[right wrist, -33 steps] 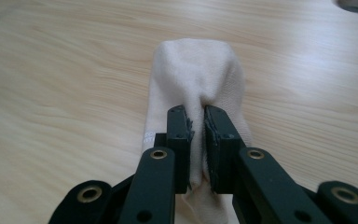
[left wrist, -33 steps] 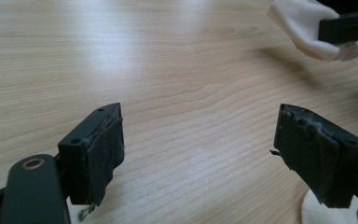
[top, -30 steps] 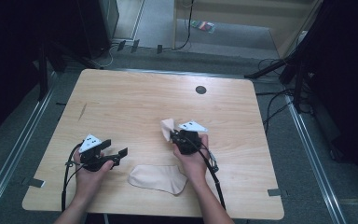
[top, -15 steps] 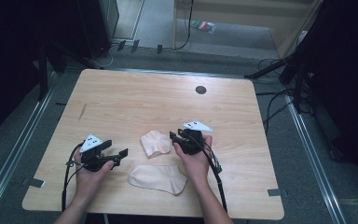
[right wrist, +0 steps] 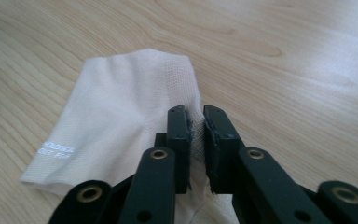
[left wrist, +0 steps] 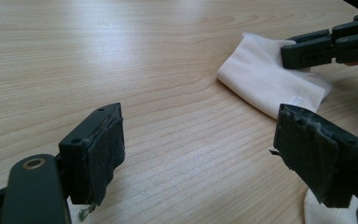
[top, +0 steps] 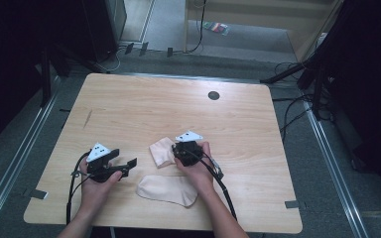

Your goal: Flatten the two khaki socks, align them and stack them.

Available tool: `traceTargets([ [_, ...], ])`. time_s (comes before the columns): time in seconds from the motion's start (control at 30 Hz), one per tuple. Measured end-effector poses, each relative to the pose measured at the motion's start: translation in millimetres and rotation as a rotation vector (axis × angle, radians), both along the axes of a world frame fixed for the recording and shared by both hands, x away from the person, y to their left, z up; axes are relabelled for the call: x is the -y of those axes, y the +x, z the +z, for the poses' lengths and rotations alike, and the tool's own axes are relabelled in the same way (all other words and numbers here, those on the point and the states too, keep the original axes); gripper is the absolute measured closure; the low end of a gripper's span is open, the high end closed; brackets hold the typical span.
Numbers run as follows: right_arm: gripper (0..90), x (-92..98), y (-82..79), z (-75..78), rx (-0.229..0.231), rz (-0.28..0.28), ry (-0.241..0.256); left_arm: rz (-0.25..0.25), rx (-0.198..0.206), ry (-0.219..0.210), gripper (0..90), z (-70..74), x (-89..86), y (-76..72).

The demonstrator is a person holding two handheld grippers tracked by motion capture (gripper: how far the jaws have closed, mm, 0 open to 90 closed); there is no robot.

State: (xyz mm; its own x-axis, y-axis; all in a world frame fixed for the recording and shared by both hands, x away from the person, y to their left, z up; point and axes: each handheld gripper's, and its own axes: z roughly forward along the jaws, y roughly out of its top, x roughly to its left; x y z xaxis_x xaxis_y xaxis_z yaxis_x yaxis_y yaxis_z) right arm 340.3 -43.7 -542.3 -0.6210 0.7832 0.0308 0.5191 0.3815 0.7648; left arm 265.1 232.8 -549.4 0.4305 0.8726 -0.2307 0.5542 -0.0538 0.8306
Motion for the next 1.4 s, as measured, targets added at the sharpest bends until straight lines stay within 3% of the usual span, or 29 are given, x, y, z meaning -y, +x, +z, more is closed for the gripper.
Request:
traceTargets([
  [0.07, 83.2, 0.0, -0.5, 1.6, 0.004, 0.002, 0.008, 0.000, -0.001, 0.001, 16.5, 0.1, 0.1, 0.0],
  [0.17, 83.2, 3.0, -1.3, 18.1, 0.006, -0.001, 0.084, -0.003, -0.002, 0.004, 16.4, 0.4, 1.1, 0.0],
  [0.3, 83.1, -0.8, -2.8, 35.1, 0.016, 0.016, 0.100, -0.018, -0.009, 0.034, 16.4, 2.4, 5.3, 2.7],
  [0.33, 82.8, -4.4, -3.8, 44.8, 0.024, 0.033, 0.110, -0.023, -0.012, 0.032, 16.4, 3.0, 6.0, 3.7],
  [0.37, 82.7, -6.9, -3.9, 50.3, 0.023, 0.044, 0.114, -0.045, -0.025, -0.005, 16.4, 5.0, 8.3, 7.1],
  [0.4, 82.8, -9.7, -4.1, 55.4, 0.029, 0.051, 0.119, -0.053, -0.032, -0.013, 16.5, 5.9, 11.7, 9.2],
  [0.57, 82.8, -22.0, -4.9, 74.6, 0.043, 0.084, 0.132, -0.101, -0.039, 0.024, 16.4, 8.4, 27.8, 20.1],
  [0.63, 82.8, -29.8, -5.7, 88.7, 0.046, 0.109, 0.155, -0.103, -0.042, 0.033, 16.4, 10.6, 35.9, 26.4],
  [0.67, 82.8, -29.8, -5.7, 88.7, 0.046, 0.109, 0.155, -0.103, -0.042, 0.033, 16.8, 10.6, 35.9, 26.4],
  [0.7, 82.8, -32.7, -6.7, 95.4, 0.047, 0.121, 0.176, -0.092, -0.049, 0.009, 22.6, 9.6, 38.9, 31.3],
  [0.77, 82.8, -33.9, -7.6, 99.1, 0.049, 0.132, 0.187, -0.086, -0.055, 0.017, 25.7, 8.2, 41.2, 36.2],
  [0.8, 82.7, -35.2, -10.4, 105.3, 0.042, 0.155, 0.216, -0.076, -0.043, 0.028, 31.9, 8.2, 41.9, 37.2],
  [0.83, 82.7, -34.4, -13.3, 110.1, 0.038, 0.184, 0.245, -0.046, -0.013, 0.062, 45.6, 8.9, 42.6, 38.8],
  [0.87, 82.7, -33.0, -14.6, 112.1, 0.037, 0.200, 0.258, -0.028, 0.004, 0.092, 53.6, 10.3, 40.9, 39.3],
  [0.9, 82.8, -30.2, -16.6, 114.2, 0.032, 0.215, 0.274, -0.017, 0.024, 0.102, 67.1, 11.7, 38.1, 39.2],
  [0.93, 82.8, -30.2, -16.6, 114.2, 0.032, 0.215, 0.274, -0.017, 0.024, 0.102, 81.9, 11.7, 38.1, 39.2],
  [0.97, 84.0, -20.8, -18.6, 114.5, 0.022, 0.225, 0.291, 0.003, 0.086, 0.173, 88.6, 15.2, 32.5, 35.3],
  [1.0, 84.5, -15.4, -18.7, 111.7, 0.023, 0.210, 0.272, 0.003, 0.086, 0.173, 89.1, 15.2, 32.5, 35.3],
  [1.03, 85.1, -9.3, -17.8, 106.8, 0.020, 0.178, 0.239, 0.014, 0.115, 0.237, 89.4, 17.2, 30.9, 32.2],
  [1.1, 85.4, -2.6, -15.0, 99.4, 0.003, 0.154, 0.223, 0.041, 0.173, 0.369, 89.6, 18.0, 33.4, 25.7],
  [1.17, 85.8, 17.0, -5.8, 67.9, -0.071, 0.085, 0.186, 0.015, 0.171, 0.447, 89.6, 14.2, 41.7, 22.2],
  [1.2, 85.8, 17.0, -5.8, 67.9, -0.071, 0.085, 0.186, 0.015, 0.171, 0.447, 89.6, 14.2, 41.7, 22.2],
  [1.23, 85.8, 23.9, -2.7, 51.6, -0.102, 0.065, 0.176, -0.020, 0.149, 0.451, 89.4, 9.6, 47.1, 21.7],
  [1.27, 85.8, 26.8, -1.7, 43.9, -0.110, 0.056, 0.165, -0.020, 0.149, 0.451, 89.1, 9.6, 47.1, 21.7],
  [1.33, 85.7, 28.9, -1.0, 37.5, -0.117, 0.054, 0.158, -0.057, 0.129, 0.458, 87.5, 5.5, 51.6, 21.9],
  [1.37, 85.6, 32.0, 0.2, 28.1, -0.119, 0.049, 0.111, -0.076, 0.114, 0.446, 77.9, 3.5, 51.7, 21.5],
  [1.4, 85.6, 32.0, 0.2, 28.1, -0.119, 0.049, 0.111, -0.076, 0.114, 0.446, 74.6, 3.5, 51.7, 21.5],
])
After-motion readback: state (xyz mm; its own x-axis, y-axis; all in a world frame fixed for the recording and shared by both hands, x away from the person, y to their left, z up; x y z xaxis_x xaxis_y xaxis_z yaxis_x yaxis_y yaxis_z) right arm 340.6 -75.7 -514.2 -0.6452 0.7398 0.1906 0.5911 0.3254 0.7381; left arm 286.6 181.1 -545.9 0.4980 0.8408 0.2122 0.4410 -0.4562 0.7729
